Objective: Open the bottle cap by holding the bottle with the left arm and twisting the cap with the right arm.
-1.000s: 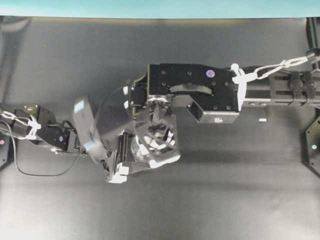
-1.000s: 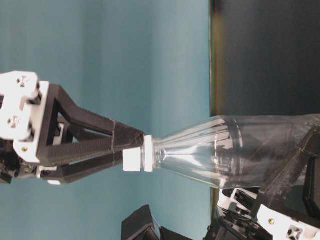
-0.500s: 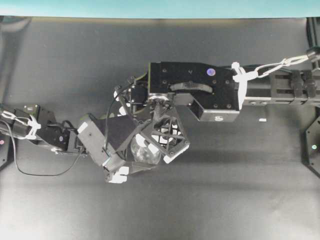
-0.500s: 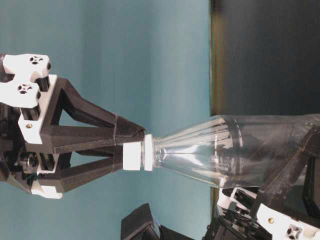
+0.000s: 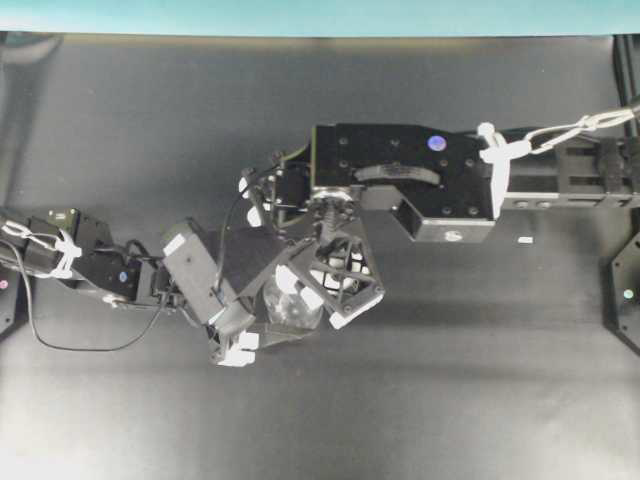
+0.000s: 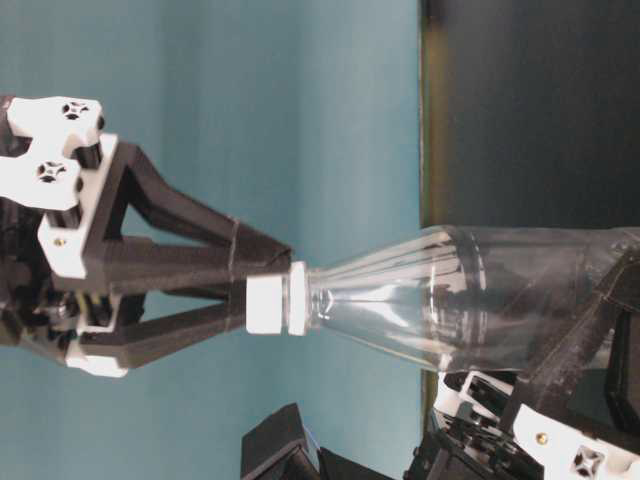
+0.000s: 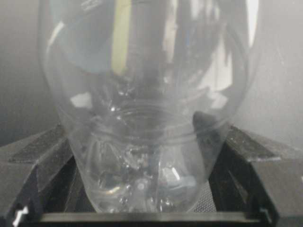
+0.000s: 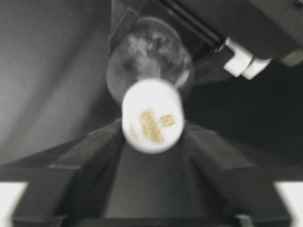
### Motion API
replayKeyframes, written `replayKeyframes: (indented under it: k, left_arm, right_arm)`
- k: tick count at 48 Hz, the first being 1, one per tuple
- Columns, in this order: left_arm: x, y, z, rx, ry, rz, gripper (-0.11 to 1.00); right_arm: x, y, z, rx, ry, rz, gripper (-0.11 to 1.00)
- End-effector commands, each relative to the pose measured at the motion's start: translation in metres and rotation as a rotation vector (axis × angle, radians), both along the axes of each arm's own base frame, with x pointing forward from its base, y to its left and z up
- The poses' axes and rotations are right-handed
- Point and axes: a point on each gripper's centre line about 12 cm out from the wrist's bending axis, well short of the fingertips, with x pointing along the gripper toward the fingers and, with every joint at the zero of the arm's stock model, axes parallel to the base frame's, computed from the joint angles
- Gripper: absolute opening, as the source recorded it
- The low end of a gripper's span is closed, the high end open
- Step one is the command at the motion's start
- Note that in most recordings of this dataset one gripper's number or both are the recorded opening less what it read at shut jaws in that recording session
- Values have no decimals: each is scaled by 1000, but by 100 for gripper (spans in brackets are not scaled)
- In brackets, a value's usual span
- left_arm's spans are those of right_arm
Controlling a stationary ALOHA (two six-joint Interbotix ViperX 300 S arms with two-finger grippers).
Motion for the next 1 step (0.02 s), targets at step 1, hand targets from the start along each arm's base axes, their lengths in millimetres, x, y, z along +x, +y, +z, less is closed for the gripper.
replayKeyframes:
  k: [1]
  left_arm:
    - [1,-3,-1,1,9,-10,82]
  right_arm:
    - [-2,0,12,14,-48,-44,61]
